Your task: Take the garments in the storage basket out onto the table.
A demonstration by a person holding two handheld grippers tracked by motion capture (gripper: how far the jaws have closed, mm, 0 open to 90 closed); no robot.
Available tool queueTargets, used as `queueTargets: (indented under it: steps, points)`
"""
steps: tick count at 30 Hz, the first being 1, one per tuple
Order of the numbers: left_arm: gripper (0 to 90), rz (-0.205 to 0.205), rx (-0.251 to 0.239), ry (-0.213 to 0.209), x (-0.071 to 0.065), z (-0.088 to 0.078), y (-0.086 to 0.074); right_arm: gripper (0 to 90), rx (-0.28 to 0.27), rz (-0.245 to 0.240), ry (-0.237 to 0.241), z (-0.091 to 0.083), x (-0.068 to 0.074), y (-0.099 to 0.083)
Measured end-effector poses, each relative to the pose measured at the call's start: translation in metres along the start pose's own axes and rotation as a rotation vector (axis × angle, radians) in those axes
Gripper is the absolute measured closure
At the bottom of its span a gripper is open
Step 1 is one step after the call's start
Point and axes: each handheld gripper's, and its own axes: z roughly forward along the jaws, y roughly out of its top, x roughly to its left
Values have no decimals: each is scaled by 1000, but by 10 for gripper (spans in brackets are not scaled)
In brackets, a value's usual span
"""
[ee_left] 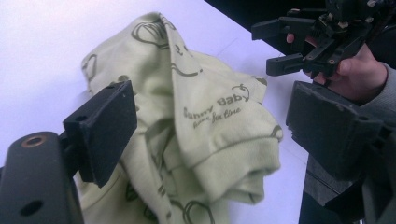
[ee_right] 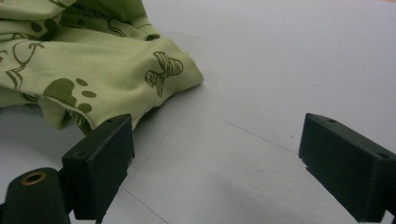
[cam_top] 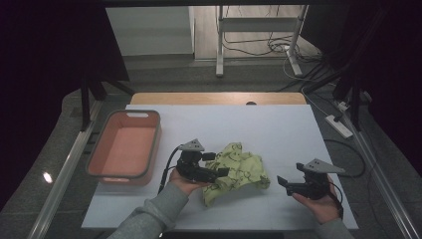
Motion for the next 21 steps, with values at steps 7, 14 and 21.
queueTargets:
  steps: [7, 14, 21]
  points:
    - [184, -13, -30, 32, 3, -19, -12, 113, -12, -7, 7, -1, 3, 2]
    - [189, -13, -27, 46, 3, -34, -24, 113, -24, -14, 15, -1, 6, 5]
    - [195, -18, -33, 55, 2, -44, -35, 114, -32, -23, 22, -3, 10, 7]
